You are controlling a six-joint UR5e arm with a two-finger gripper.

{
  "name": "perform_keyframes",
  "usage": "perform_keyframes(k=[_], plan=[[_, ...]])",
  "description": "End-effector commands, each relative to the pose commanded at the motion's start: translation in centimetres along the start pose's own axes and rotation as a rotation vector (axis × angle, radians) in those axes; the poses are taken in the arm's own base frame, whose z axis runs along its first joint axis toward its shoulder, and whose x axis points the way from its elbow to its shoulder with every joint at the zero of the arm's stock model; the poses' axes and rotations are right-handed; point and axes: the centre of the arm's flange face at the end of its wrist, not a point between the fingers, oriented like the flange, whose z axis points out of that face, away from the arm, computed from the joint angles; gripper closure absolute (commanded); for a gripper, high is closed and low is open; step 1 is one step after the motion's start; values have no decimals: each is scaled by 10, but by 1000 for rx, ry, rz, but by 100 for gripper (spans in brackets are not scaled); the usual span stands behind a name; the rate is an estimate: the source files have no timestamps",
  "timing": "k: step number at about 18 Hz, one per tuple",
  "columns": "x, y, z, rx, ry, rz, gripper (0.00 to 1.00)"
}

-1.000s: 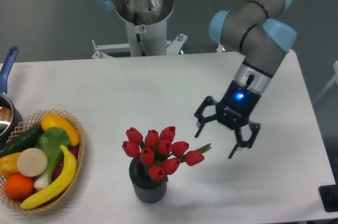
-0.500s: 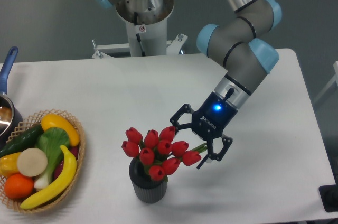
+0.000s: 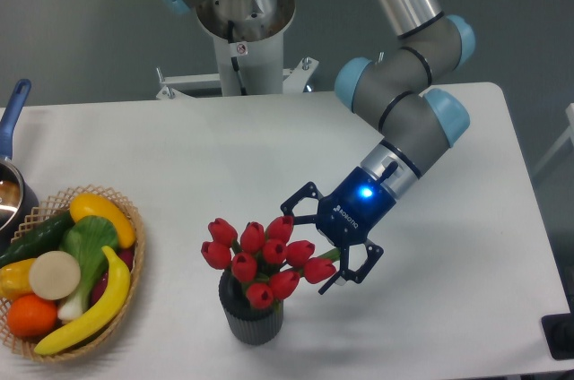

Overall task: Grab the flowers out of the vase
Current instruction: 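Lower the open gripper around the tulip stems above the vase, then push the gripper deeper into the bouquet and close on the stems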

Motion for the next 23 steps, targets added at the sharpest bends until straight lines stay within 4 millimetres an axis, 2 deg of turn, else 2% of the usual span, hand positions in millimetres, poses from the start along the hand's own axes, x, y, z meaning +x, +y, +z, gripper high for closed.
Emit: perform_keyframes(k=[12, 15, 18, 20, 23], plan=[[-6, 9, -27, 10, -39, -35, 0], [-1, 19, -51, 17, -73, -61, 0], [-4, 29, -62, 18, -89, -78, 0], [-8, 32, -60, 14, -87, -82, 0], [-1, 31, -44, 8, -62, -86, 0]])
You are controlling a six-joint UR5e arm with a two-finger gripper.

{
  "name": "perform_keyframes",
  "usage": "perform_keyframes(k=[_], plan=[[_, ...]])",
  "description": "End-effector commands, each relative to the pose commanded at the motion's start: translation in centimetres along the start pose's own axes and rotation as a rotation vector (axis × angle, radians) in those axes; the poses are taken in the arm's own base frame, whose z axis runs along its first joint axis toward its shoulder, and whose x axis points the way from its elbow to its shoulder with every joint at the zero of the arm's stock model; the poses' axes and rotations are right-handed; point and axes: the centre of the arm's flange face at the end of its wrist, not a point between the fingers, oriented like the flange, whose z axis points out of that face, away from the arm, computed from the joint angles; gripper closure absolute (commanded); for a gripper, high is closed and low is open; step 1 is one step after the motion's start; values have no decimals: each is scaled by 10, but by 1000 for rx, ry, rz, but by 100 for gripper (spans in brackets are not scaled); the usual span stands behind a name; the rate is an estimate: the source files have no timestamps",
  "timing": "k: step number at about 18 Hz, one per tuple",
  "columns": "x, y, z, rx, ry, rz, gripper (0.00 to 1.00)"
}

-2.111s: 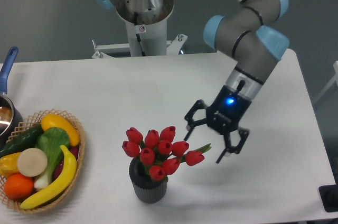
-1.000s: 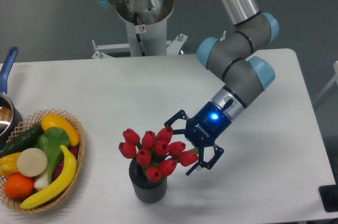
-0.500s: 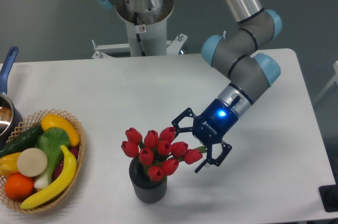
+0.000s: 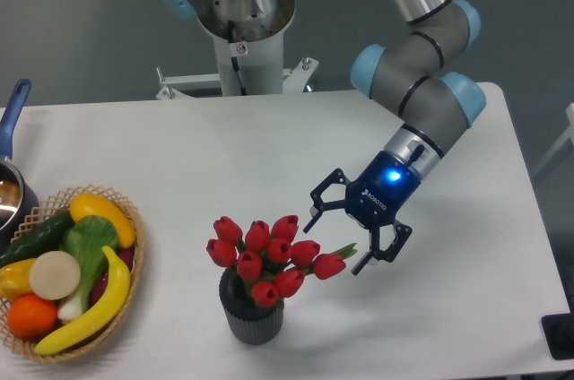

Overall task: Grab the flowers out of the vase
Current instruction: 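Push the gripper deeper into the bouquet and close on the stems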

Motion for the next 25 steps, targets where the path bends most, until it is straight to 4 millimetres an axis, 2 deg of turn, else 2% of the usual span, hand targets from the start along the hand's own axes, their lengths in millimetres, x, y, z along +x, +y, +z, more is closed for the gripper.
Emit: perform_keyframes(k=[4, 7, 15, 25], plan=[[19, -9, 31, -14, 51, 23, 0], [26, -11, 44, -20, 73, 30, 0], [26, -22, 45, -5, 77, 53, 0], [22, -38, 79, -12, 121, 99, 0]])
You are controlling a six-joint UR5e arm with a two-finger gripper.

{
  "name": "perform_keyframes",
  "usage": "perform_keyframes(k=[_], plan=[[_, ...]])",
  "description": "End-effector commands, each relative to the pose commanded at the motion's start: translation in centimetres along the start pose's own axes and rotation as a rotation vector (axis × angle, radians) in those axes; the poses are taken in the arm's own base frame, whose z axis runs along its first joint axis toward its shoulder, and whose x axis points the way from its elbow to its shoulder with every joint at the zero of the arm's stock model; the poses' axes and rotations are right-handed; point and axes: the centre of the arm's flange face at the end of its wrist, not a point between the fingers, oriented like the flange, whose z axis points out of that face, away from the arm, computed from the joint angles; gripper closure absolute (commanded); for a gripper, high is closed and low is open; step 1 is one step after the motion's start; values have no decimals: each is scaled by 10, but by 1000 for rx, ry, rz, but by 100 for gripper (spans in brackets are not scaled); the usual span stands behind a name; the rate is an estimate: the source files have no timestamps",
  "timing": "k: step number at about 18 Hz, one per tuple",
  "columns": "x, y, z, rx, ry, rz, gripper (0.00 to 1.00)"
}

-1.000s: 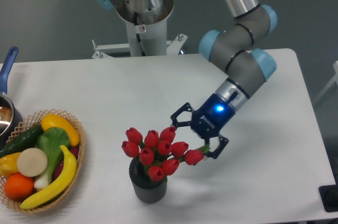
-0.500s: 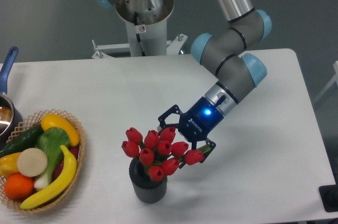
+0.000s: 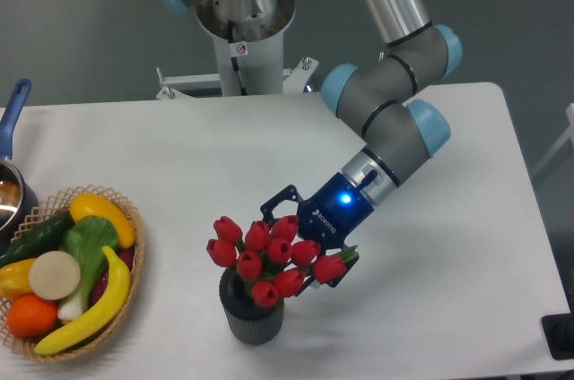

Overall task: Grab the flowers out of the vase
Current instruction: 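Push the gripper deeper into the bouquet and close on the stems, then lift the gripped tulips upward out of the grey vase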

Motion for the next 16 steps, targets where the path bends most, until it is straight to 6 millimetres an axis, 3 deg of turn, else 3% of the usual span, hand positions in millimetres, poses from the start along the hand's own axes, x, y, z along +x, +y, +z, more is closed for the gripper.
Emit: perform_keyframes(k=[2, 3, 7, 9, 11, 12, 16], plan=[[1, -6, 3, 0, 4, 13, 0], [1, -6, 3, 0, 4, 13, 5], [1, -7, 2, -1, 2, 16, 40], [2, -9, 1, -1, 0, 18, 65], [2, -10, 0, 0, -2, 19, 81], [2, -10, 0, 0, -2, 20, 87], [-1, -9, -6, 2, -11, 25, 95]])
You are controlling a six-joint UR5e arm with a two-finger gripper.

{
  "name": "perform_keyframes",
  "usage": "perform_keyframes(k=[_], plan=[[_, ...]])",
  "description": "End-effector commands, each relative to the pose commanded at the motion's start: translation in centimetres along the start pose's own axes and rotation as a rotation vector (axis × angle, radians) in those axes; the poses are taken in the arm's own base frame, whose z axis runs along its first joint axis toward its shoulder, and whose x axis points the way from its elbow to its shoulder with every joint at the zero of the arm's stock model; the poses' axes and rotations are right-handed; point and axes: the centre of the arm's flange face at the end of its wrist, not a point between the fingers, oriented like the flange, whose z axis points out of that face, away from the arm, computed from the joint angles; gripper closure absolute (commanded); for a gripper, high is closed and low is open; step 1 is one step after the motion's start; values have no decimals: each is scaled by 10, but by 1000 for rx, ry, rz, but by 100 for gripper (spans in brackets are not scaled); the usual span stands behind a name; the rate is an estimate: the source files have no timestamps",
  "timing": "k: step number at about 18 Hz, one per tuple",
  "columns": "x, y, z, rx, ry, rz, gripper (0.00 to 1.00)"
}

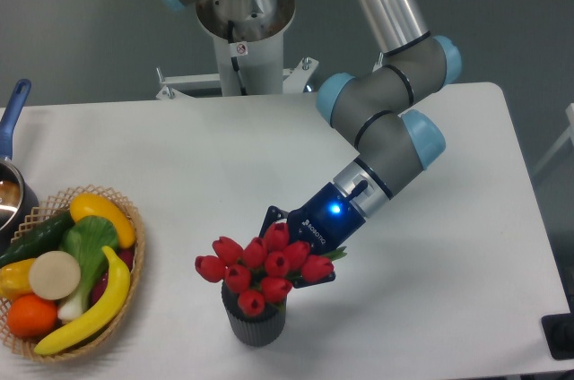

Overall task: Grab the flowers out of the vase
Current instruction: 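Lift the gripped tulips upward out of the grey vase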

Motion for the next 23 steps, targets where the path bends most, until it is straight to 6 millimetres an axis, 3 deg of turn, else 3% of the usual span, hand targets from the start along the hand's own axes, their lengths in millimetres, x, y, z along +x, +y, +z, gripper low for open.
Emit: perform_keyframes(k=[14, 23], plan=[[4, -32, -19, 31, -21, 30, 97], [25, -85, -38, 48, -45, -12, 97]])
